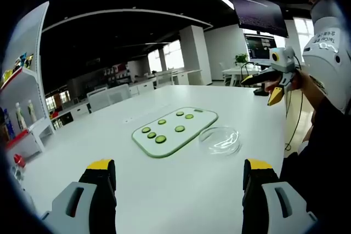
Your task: Open the petri dish lid, add cucumber slices into the petri dish, and close the lid
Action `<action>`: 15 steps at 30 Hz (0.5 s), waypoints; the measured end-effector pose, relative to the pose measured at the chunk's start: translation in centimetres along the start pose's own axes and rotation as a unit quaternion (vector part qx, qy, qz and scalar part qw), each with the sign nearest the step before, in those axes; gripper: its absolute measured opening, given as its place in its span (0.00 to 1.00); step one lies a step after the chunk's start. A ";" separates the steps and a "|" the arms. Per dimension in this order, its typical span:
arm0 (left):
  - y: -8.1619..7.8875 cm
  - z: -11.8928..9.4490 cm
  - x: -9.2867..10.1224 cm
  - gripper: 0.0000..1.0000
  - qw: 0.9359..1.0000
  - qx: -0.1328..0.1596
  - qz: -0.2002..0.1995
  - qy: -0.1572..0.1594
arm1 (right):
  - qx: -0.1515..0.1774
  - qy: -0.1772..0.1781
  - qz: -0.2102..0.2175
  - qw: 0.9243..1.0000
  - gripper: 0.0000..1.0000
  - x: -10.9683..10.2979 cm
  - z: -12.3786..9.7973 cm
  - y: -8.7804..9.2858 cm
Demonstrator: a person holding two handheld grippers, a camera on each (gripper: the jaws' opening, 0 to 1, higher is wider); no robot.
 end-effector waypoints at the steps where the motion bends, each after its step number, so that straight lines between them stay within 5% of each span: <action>1: 0.0 0.0 0.0 0.95 1.000 0.000 -0.001 0.000 | 0.000 0.000 0.000 1.000 0.91 0.0 0.0 0.0; 11: -0.1 0.1 0.2 0.95 1.000 0.000 0.003 0.006 | -0.004 -0.001 0.002 1.000 0.91 0.0 0.2 0.2; 15: -0.7 -0.1 0.3 0.95 0.999 0.016 -0.025 0.023 | -0.004 0.000 0.002 1.000 0.91 0.0 0.2 0.2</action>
Point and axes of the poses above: the point that each gripper's makers call its tool centre point, and the gripper's own axes: z roughly forward along the fingers, x roughly to its right, y roughly out of its underside, the point moved 10 cm from there along -z, roughly backward along the fingers, and after that the axes turned 14 degrees about -y, right-handed, at the moved point
